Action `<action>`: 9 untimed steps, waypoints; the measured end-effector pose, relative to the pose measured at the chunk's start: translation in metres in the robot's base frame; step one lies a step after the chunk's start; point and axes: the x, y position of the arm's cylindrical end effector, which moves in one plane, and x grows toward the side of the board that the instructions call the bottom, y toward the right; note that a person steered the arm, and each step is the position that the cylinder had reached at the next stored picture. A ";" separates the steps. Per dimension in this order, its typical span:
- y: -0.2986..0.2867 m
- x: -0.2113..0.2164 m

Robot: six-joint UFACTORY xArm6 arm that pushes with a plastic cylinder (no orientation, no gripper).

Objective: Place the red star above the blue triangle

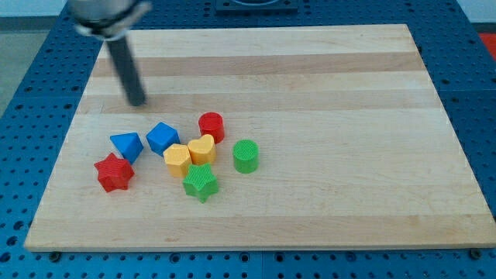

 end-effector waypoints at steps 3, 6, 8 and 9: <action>-0.061 0.150; -0.047 0.171; -0.005 0.189; 0.019 0.190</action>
